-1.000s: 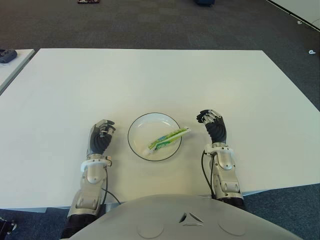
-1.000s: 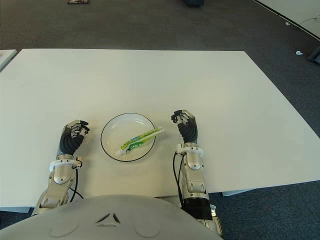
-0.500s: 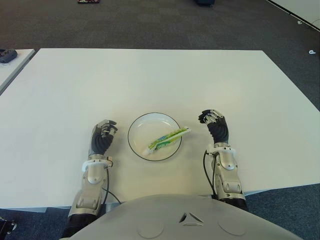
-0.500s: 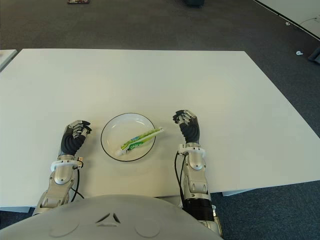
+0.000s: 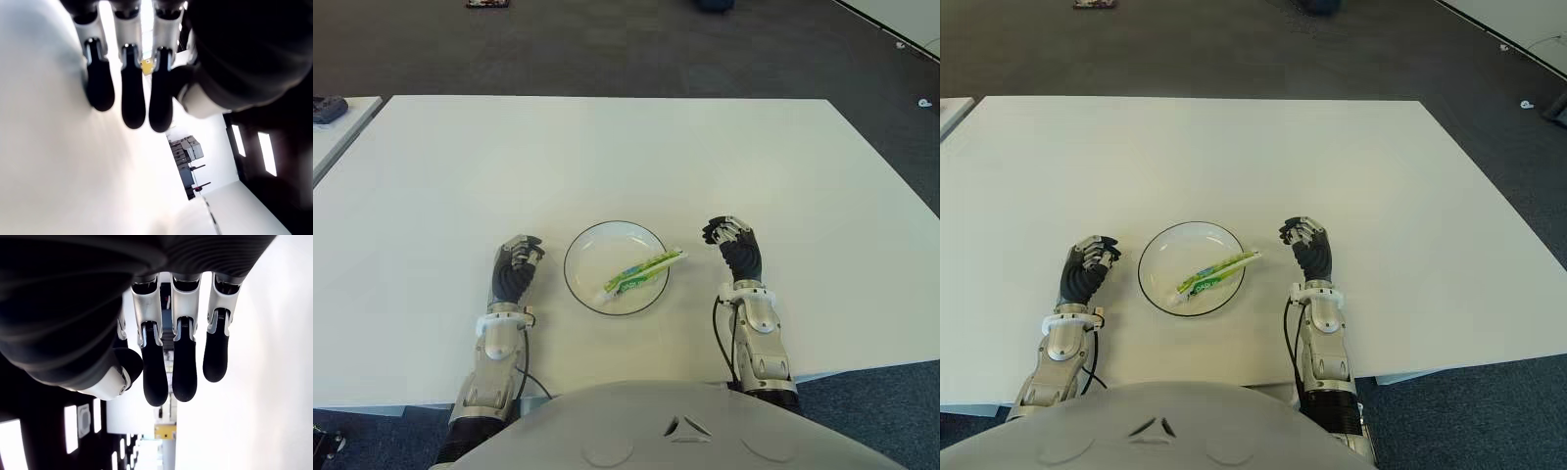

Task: Put the toothpaste on the table into the plate.

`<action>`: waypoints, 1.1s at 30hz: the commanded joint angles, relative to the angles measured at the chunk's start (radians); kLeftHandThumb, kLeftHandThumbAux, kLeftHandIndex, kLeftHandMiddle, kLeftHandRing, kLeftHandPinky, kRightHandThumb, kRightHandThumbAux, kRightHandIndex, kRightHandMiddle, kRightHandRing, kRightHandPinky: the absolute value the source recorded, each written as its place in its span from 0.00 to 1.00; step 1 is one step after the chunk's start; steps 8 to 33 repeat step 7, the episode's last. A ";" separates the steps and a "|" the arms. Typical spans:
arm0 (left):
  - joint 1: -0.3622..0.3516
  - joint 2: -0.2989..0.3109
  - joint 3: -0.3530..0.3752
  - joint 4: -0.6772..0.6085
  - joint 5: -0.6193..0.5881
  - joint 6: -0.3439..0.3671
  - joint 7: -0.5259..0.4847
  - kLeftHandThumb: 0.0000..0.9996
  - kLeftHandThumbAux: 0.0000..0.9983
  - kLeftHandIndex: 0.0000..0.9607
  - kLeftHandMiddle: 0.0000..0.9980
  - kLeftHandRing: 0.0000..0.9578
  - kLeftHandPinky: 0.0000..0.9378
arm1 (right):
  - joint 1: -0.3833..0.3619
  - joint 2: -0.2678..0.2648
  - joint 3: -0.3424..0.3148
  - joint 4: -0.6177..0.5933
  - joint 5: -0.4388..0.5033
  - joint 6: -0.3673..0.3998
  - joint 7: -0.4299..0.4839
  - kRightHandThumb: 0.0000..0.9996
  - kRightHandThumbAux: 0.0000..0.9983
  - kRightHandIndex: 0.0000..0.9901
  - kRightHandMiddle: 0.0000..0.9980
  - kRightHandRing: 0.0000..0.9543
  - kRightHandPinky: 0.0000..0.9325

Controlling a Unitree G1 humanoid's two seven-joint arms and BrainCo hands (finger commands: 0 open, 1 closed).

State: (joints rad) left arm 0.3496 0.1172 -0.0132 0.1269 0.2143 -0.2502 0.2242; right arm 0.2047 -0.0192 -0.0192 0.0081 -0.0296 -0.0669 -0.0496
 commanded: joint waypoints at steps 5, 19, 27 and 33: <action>-0.039 -0.022 -0.008 0.137 -0.046 -0.053 -0.039 0.70 0.72 0.44 0.53 0.55 0.53 | -0.009 -0.008 0.002 0.025 -0.004 0.042 0.013 0.71 0.73 0.44 0.52 0.55 0.56; -0.049 -0.024 -0.005 0.164 -0.060 -0.075 -0.043 0.70 0.72 0.44 0.53 0.55 0.53 | -0.012 -0.008 0.002 0.031 -0.003 0.041 0.016 0.71 0.73 0.44 0.52 0.55 0.57; -0.049 -0.024 -0.005 0.164 -0.060 -0.075 -0.043 0.70 0.72 0.44 0.53 0.55 0.53 | -0.012 -0.008 0.002 0.031 -0.003 0.041 0.016 0.71 0.73 0.44 0.52 0.55 0.57; -0.049 -0.024 -0.005 0.164 -0.060 -0.075 -0.043 0.70 0.72 0.44 0.53 0.55 0.53 | -0.012 -0.008 0.002 0.031 -0.003 0.041 0.016 0.71 0.73 0.44 0.52 0.55 0.57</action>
